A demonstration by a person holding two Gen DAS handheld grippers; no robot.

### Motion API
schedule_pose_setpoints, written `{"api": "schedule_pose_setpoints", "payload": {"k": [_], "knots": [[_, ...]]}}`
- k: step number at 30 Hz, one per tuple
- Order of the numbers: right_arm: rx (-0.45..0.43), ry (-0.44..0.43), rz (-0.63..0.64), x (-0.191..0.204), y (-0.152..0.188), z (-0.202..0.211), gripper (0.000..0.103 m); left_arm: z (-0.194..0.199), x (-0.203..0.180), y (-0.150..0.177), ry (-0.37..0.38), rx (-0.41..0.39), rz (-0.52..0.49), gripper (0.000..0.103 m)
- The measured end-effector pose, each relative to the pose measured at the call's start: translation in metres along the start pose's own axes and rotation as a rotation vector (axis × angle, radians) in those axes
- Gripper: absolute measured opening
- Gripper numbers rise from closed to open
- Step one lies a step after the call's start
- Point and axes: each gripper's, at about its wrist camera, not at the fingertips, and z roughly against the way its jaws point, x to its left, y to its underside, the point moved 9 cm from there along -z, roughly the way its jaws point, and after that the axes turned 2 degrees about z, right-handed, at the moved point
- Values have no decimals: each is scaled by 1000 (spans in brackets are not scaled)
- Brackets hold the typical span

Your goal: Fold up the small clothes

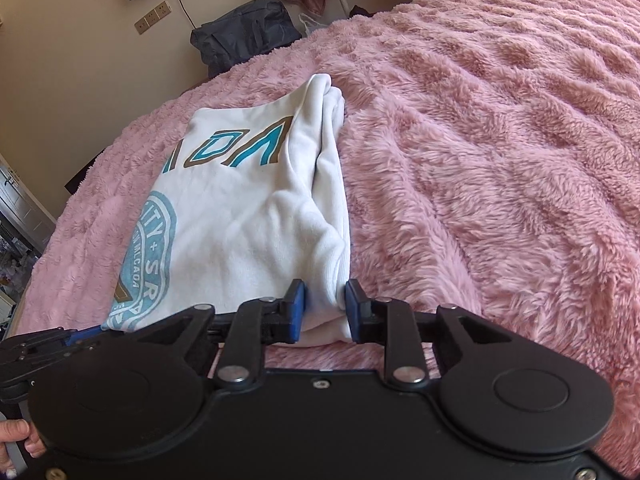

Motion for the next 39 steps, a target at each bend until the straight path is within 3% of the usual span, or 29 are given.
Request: {"api": "schedule_pose_setpoints", "payload": {"k": [7,11,13,16,18,20,23,25,28,32,36,39], "knots": [[-28,-5,-3,4,-3,10,12,11,-3,-3,-99,-20,-42,0],[-5,18,21,5,0,9,11,-13,0,16,-124,88,-68,0],[33,28,-17,-3,10,-2,11,-18,2,20,-119,99,-64,0],[23,28,-42,-8,15,-8,11,-13,4,19,-85,104,-46,1],[20,29,-49,-11,16,-8,17,0,9,14,-63,95,-23,8],[13,23,-74,-13,14,0,23,19,13,7,-44,65,-3,13],[-33,28,-50,-10,2,18,23,51,13,-22,-49,-64,-13,26],[-80,33,33,2,-10,27,23,60,4,-47,19,-125,-2,29],[-111,-33,126,29,-31,28,23,45,-7,-72,128,-137,68,31],[-132,-27,238,58,-53,9,23,7,-15,-101,226,-139,186,31],[-178,-23,345,79,-91,-23,23,-30,-5,-135,208,-167,230,32],[-172,-8,333,76,-115,-52,23,-72,15,-145,166,-81,313,32]]}}
